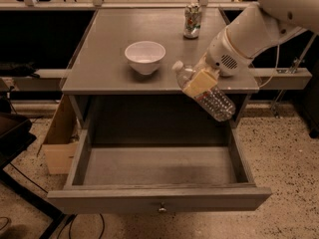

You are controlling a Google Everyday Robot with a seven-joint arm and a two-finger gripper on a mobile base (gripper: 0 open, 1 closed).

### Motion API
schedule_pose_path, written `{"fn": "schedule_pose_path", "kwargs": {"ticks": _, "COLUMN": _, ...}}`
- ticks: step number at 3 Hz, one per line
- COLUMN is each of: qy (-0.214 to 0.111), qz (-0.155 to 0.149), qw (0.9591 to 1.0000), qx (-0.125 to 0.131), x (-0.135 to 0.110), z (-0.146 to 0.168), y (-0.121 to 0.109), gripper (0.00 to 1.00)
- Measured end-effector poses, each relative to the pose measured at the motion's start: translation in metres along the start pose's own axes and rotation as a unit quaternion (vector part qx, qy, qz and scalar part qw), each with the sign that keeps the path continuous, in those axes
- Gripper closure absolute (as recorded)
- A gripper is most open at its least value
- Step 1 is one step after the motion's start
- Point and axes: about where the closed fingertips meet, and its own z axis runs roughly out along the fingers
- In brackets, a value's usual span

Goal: Place water bottle into top drawer

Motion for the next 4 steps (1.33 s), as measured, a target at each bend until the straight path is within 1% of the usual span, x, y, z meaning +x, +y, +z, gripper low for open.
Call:
{"fn": "schedule_pose_path", "kwargs": {"ticks": 1, "qy": 0.0, "qz": 0.0, "qw": 1.0, "qx": 0.0, "x": 0.0, "z": 0.0, "y": 0.0, "gripper": 1.0}}
{"fn": "schedule_pose_path", "kwargs": {"ticks": 2, "qy": 0.014, "qz": 0.002, "qw": 0.9997, "qx": -0.02, "x": 0.0, "z": 0.03, "y": 0.005, "gripper": 1.0}}
{"fn": "schedule_pose_path", "kwargs": {"ticks": 3, "qy": 0.086, "qz": -0.018, "qw": 0.9949, "qx": -0.049, "x": 0.018, "z": 0.11, "y": 0.037, "gripper": 1.0}}
{"fn": "schedule_pose_path", "kwargs": {"ticks": 4, "qy": 0.176, "qz": -0.049, "qw": 0.9802, "qx": -0.077, "x": 0.058, "z": 0.18, "y": 0.071, "gripper": 1.0}}
